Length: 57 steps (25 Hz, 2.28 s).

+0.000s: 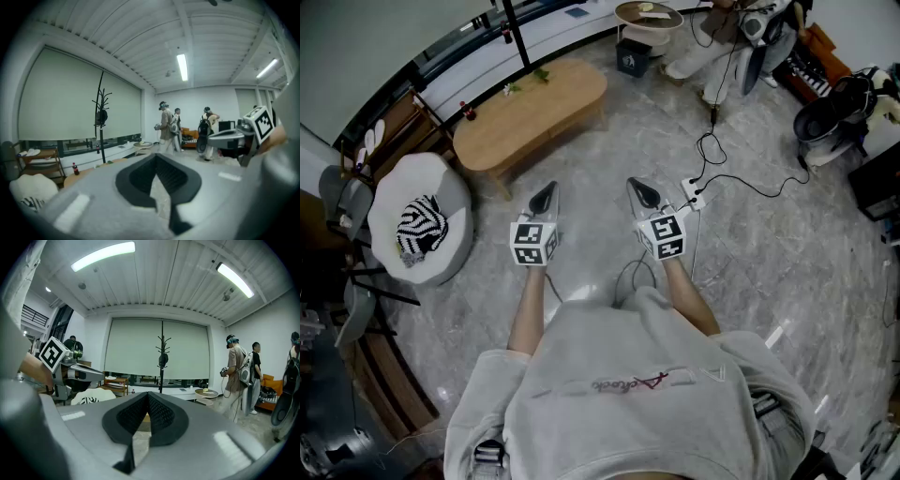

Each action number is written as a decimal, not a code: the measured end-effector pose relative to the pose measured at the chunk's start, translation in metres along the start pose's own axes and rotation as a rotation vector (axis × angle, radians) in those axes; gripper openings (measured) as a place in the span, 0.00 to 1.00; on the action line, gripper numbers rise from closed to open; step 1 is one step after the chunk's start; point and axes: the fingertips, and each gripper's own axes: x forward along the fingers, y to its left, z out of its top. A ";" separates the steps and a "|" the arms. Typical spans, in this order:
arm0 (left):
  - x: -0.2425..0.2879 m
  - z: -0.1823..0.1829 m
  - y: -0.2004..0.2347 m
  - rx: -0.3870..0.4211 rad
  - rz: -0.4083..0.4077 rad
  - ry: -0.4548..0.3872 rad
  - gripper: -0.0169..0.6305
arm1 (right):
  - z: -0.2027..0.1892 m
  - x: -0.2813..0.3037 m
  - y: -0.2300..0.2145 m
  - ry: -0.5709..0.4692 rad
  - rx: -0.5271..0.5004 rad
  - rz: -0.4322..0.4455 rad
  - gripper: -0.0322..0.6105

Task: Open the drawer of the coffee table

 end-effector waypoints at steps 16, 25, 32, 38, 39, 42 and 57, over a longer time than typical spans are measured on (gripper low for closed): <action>0.009 0.001 -0.027 -0.008 0.022 0.007 0.02 | -0.020 -0.022 -0.027 0.012 0.045 0.022 0.05; 0.029 -0.010 -0.077 0.029 0.019 0.050 0.02 | -0.028 -0.045 -0.061 0.017 0.059 0.044 0.06; 0.047 -0.003 -0.090 0.044 0.027 0.050 0.02 | -0.032 -0.055 -0.080 0.017 0.052 0.055 0.05; 0.061 0.004 -0.085 0.033 0.031 0.036 0.03 | -0.034 -0.051 -0.092 0.018 0.053 0.048 0.05; 0.064 0.003 -0.083 0.031 0.030 0.037 0.02 | -0.035 -0.048 -0.094 0.019 0.055 0.045 0.06; 0.071 -0.004 -0.072 0.021 0.031 0.042 0.02 | -0.038 -0.035 -0.096 0.023 0.058 0.039 0.06; 0.180 -0.005 0.030 -0.012 -0.027 0.042 0.03 | -0.032 0.102 -0.130 0.064 0.043 0.028 0.06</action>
